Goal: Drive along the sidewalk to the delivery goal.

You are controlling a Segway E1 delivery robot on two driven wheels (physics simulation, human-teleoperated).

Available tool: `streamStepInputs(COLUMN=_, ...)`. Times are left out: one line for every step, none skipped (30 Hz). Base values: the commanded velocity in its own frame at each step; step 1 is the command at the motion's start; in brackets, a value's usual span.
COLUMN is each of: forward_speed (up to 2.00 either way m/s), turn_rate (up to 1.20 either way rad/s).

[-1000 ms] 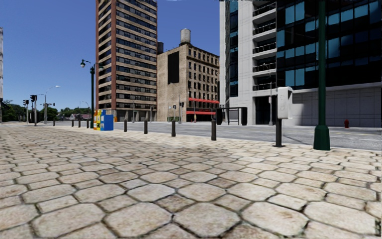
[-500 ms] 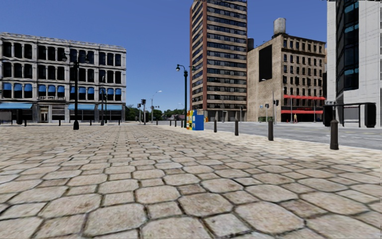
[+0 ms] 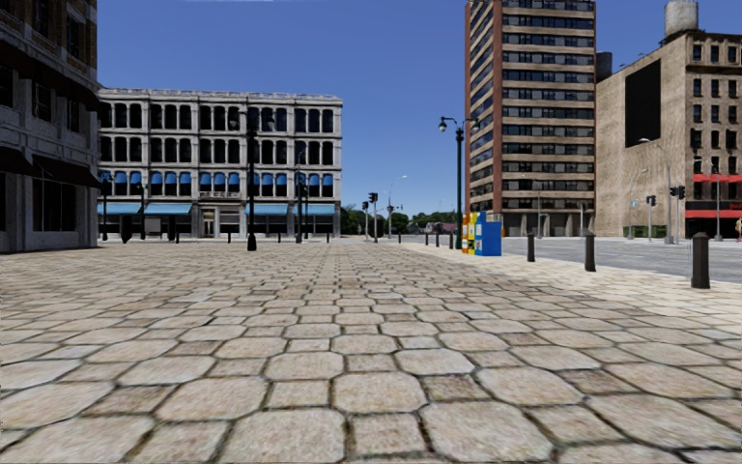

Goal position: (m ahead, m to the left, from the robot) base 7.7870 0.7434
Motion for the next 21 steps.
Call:
streamStepInputs(forward_speed=2.00, turn_rate=0.00)
streamStepInputs(forward_speed=2.00, turn_rate=0.00)
streamStepInputs(forward_speed=2.00, turn_rate=0.00)
streamStepInputs(forward_speed=2.00, turn_rate=0.00)
streamStepInputs(forward_speed=2.00, turn_rate=0.00)
streamStepInputs(forward_speed=2.00, turn_rate=0.00)
streamStepInputs(forward_speed=2.00, turn_rate=0.00)
streamStepInputs(forward_speed=2.00, turn_rate=0.00)
streamStepInputs(forward_speed=2.00, turn_rate=0.00)
streamStepInputs(forward_speed=2.00, turn_rate=0.00)
streamStepInputs(forward_speed=2.00, turn_rate=0.00)
streamStepInputs(forward_speed=2.00, turn_rate=0.10)
streamStepInputs(forward_speed=2.00, turn_rate=0.58)
streamStepInputs(forward_speed=2.00, turn_rate=0.78)
streamStepInputs(forward_speed=2.00, turn_rate=0.90)
streamStepInputs(forward_speed=2.00, turn_rate=0.90)
streamStepInputs(forward_speed=2.00, turn_rate=0.94)
streamStepInputs(forward_speed=2.00, turn_rate=0.28)
streamStepInputs(forward_speed=2.00, turn_rate=0.08)
streamStepInputs(forward_speed=2.00, turn_rate=0.08)
streamStepInputs(forward_speed=2.00, turn_rate=0.01)
